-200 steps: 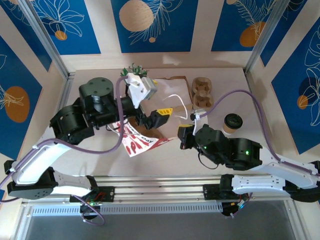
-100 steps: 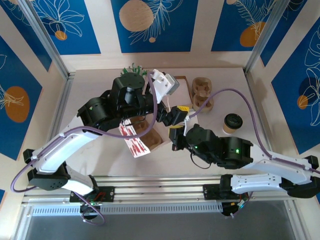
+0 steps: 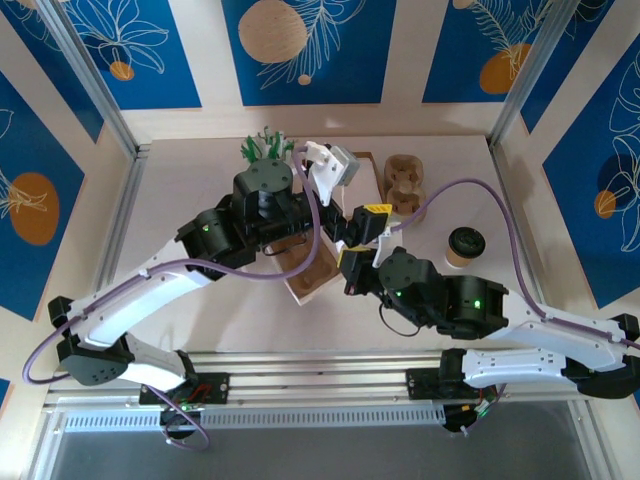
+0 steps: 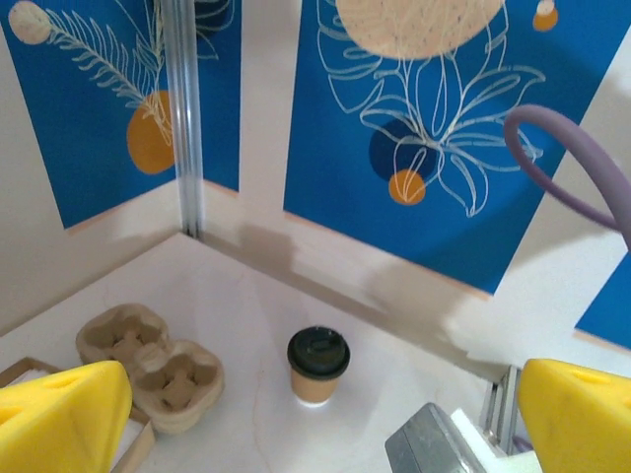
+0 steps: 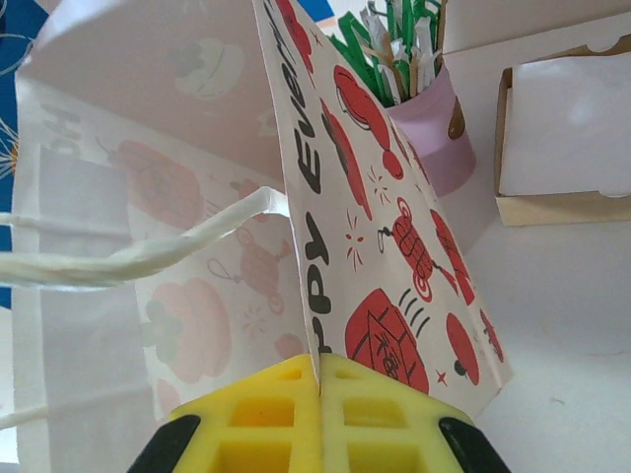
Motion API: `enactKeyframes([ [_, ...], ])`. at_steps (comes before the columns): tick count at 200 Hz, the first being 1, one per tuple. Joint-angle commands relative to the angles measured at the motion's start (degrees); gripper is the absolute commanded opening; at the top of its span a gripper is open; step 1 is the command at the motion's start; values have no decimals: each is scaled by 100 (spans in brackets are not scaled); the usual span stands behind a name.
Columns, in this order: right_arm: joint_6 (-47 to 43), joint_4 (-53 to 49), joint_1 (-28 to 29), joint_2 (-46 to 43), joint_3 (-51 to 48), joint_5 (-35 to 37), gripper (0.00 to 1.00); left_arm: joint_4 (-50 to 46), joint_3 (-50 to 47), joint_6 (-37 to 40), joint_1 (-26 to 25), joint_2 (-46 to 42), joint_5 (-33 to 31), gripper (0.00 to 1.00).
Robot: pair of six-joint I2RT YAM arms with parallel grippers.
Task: Pack the takeout coffee
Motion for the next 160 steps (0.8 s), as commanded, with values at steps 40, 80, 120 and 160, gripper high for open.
enactKeyframes([
  [40, -334, 252, 108, 36, -66, -143, 0, 2350, -786, -229, 21, -185, -795, 100],
  [80, -420, -238, -166, -240, -146, -317, 0, 1981, -450, 726, 54, -693, -1331, 100],
  [120, -822, -613, -606, -216, -14, -926, 0, 1415, -173, 1529, 118, -1354, -1863, 100],
  [160, -1414, -878, -772, -162, 257, -1442, 0, 364, -146, 1804, 153, -1863, -2247, 99],
])
